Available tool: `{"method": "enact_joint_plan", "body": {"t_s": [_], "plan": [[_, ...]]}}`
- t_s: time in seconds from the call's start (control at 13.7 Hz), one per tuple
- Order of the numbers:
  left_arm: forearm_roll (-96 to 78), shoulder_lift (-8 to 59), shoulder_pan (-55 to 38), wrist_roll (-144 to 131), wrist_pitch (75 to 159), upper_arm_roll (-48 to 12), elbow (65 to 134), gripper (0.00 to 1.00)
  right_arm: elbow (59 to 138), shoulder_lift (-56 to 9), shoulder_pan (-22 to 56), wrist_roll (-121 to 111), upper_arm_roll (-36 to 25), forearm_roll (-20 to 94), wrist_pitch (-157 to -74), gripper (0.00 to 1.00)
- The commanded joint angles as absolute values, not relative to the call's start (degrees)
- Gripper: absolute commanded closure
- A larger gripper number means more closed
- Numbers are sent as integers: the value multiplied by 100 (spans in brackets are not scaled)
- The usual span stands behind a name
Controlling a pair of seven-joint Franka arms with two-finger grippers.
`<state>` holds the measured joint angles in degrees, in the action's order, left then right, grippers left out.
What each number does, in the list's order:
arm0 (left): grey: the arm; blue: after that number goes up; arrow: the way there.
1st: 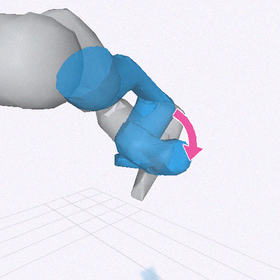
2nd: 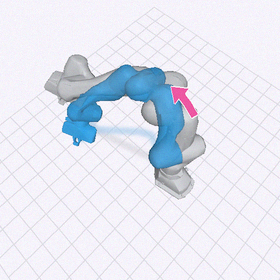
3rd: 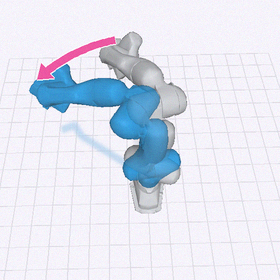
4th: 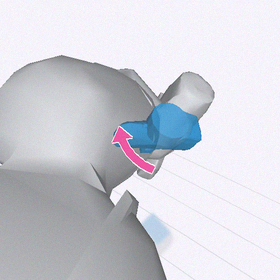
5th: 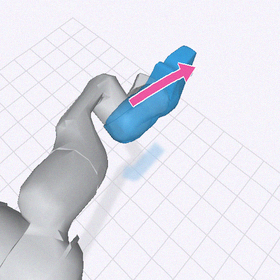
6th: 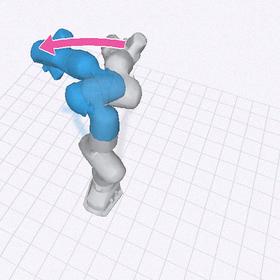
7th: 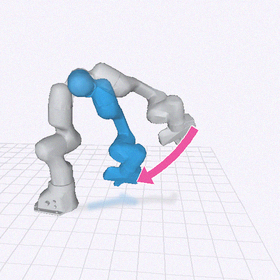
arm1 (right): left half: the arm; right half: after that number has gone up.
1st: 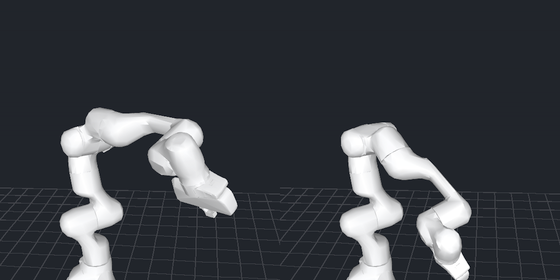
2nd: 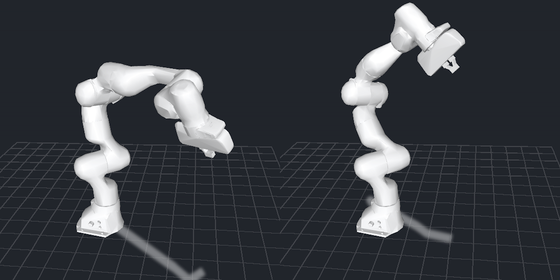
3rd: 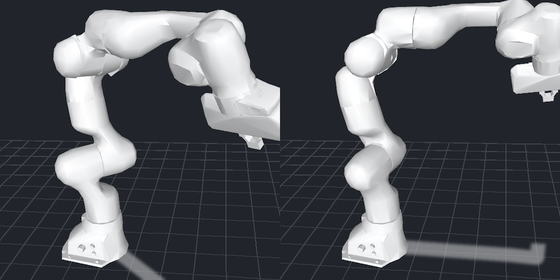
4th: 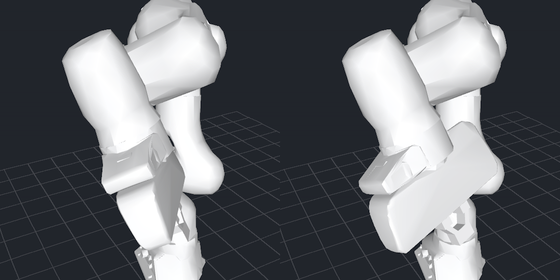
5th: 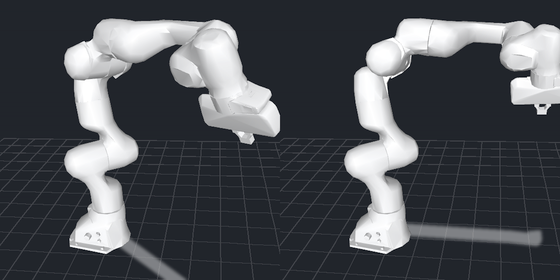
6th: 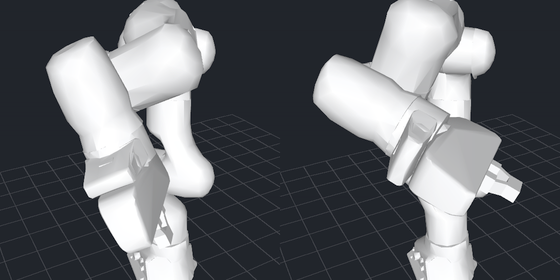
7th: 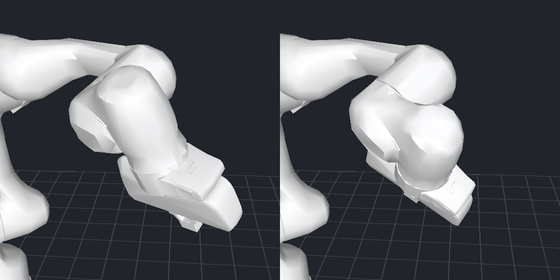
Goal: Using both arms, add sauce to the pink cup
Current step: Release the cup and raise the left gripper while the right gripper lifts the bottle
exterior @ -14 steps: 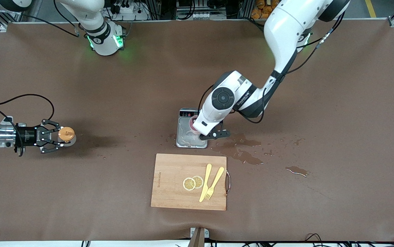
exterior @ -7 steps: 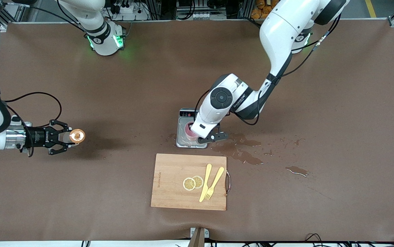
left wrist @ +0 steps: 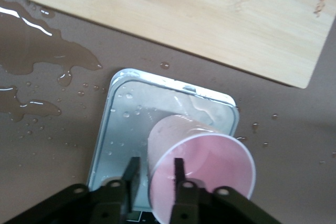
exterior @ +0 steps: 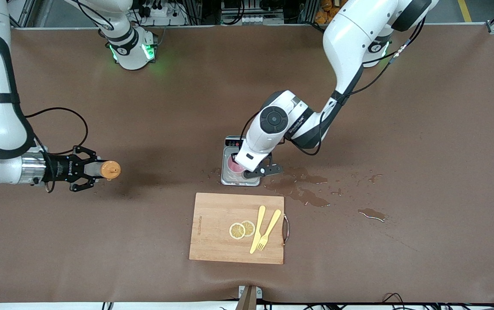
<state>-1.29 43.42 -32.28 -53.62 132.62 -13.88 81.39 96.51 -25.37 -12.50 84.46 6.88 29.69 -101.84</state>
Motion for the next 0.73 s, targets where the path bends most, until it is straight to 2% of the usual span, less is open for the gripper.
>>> {"method": "enact_joint_plan", "body": {"t_s": [0.0, 0.22, 0.44, 0.66], "plan": [[-35, 4079, -3261, -5467, 13106, -1310, 8156, 0, 9976, -2180, -1038, 8840, 624, 2761, -10301, 51], [78, 3535, -3103, -5441, 12561, -1283, 8156, 0, 9967, -2092, -748, 9411, 624, 2541, -10309, 51], [728, 2858, -2701, -5161, 11508, -1301, 8183, 0, 9958, -2057, -414, 10026, 624, 2225, -10423, 51], [738, 2480, -2199, -4888, 11304, -1327, 8200, 0, 9923, -2030, 8, 10756, 642, 1776, -10520, 52]]}}
